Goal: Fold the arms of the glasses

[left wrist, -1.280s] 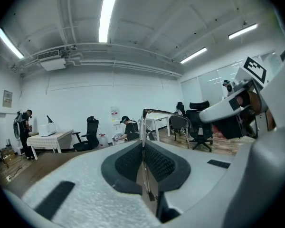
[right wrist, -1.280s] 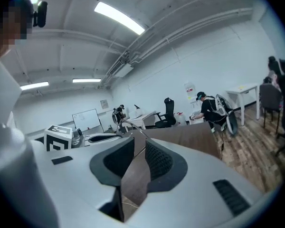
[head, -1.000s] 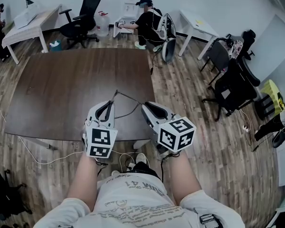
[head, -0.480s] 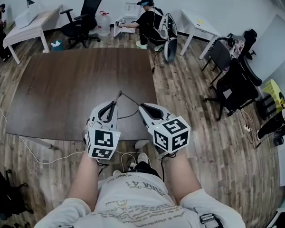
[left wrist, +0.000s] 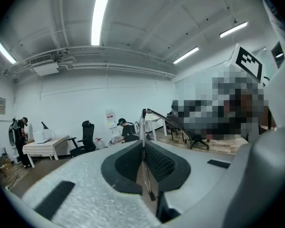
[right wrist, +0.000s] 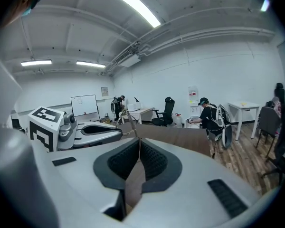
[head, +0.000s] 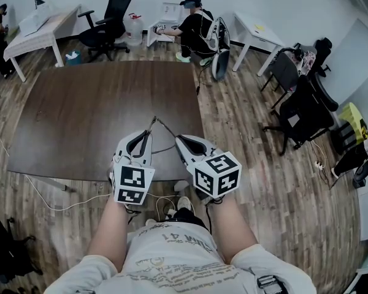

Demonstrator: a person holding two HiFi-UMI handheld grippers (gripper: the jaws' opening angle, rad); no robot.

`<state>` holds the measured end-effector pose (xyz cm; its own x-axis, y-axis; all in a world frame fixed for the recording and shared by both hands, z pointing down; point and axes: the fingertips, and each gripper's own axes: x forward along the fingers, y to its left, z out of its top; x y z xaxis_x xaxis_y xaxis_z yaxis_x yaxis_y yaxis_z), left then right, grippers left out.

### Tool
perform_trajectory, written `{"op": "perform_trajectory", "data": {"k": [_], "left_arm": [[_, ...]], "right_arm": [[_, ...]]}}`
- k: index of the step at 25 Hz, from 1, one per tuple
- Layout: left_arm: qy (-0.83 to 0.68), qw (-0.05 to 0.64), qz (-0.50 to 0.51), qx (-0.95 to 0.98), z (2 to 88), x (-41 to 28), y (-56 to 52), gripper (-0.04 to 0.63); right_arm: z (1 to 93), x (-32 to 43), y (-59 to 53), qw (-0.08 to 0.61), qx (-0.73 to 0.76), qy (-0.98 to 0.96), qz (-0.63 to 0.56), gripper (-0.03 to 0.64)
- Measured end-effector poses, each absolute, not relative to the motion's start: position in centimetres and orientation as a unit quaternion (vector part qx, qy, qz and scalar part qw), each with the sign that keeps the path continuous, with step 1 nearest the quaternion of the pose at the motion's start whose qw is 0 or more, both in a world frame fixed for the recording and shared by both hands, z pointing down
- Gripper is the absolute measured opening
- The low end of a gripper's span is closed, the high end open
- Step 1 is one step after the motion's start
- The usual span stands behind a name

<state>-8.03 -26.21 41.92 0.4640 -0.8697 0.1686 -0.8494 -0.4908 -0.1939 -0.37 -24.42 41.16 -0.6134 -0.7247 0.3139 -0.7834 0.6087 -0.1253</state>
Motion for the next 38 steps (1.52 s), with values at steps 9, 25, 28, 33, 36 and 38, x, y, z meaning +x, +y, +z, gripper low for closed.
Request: {"op": "perform_trajectory", "data": {"k": [9, 25, 28, 33, 36, 38], "left_arm": [[0.510, 0.013, -0.102, -0.854, 41.6, -8.8, -26.4, 0.031], [0.529, -0.014, -0.072, -0.845, 41.4, -9.2, -26.5, 0.031], [0.530, -0.027, -0.057, -0.845, 41.2, -9.1, -26.5, 0.031], [0.529, -0.055, -0.038, -0.846, 41.0, -8.8, -26.4, 0.031], [0.531, -0.059, -0.033, -0.844, 40.8, -8.8, -26.2, 0.031], [0.532, -0.058, -0.032, -0.844, 40.7, -8.8, -26.0, 0.031]], "right_arm": [[41.0, -1.7, -24.6, 0.095, 0.417, -0.893, 0.142, 0.020], [41.7, -4.0, -24.4, 0.063, 0.391, -0.900, 0.181, 0.017], [41.6, -4.1, -24.4, 0.054, 0.386, -0.901, 0.189, 0.017], [41.2, -4.4, -24.1, 0.041, 0.379, -0.904, 0.194, 0.017], [41.1, -4.5, -24.0, 0.034, 0.374, -0.905, 0.199, 0.017], [41.1, -4.7, -23.8, 0.029, 0.371, -0.906, 0.202, 0.017]]}}
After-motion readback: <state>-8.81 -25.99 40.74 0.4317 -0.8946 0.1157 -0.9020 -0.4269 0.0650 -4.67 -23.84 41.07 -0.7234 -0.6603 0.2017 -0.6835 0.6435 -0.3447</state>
